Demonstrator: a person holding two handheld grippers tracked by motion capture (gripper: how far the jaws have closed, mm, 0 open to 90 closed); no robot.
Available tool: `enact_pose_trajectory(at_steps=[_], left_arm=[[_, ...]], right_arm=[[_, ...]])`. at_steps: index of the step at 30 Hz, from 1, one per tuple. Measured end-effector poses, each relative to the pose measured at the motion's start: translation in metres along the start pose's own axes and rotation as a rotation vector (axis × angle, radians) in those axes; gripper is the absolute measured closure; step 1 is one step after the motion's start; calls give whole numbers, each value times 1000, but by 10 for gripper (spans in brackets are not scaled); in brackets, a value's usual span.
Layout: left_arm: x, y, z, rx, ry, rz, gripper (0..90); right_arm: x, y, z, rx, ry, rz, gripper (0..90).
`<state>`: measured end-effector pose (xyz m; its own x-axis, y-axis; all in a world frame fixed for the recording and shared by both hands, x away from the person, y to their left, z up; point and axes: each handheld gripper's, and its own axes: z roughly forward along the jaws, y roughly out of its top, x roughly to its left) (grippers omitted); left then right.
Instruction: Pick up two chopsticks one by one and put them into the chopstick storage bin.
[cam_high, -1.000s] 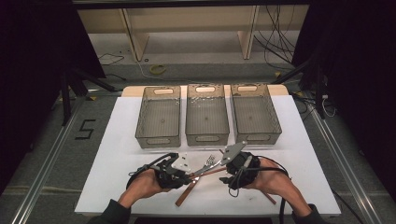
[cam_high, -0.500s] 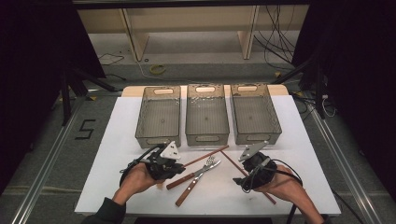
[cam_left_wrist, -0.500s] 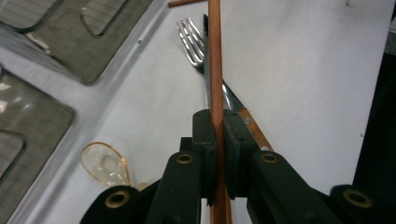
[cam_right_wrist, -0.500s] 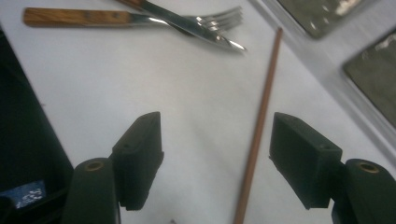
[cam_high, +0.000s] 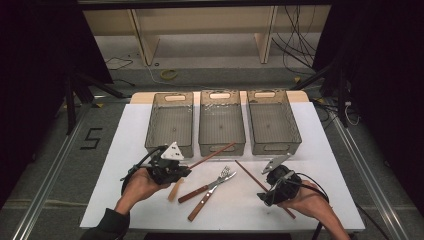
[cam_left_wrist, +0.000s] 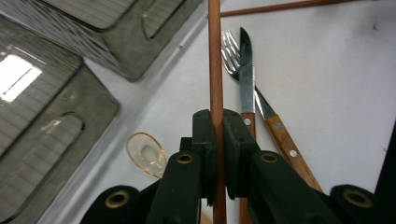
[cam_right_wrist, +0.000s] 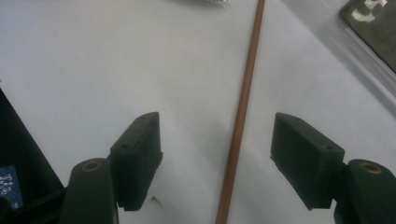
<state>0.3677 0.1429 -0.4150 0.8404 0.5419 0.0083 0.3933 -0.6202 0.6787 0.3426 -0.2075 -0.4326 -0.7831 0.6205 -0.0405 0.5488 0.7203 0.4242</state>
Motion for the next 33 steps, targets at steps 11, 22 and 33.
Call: enact_pose_trajectory(at_steps=[11, 22, 33], left_arm=[[31, 4, -15, -57, 68, -87, 846], [62, 12, -25, -94, 135, -146, 846], [94, 19, -22, -95, 192, -222, 846]], right_arm=[[-4, -7, 3, 22, -3, 16, 333], [-2, -9, 6, 36, 2, 11, 333], [-3, -10, 7, 38, 3, 15, 333]])
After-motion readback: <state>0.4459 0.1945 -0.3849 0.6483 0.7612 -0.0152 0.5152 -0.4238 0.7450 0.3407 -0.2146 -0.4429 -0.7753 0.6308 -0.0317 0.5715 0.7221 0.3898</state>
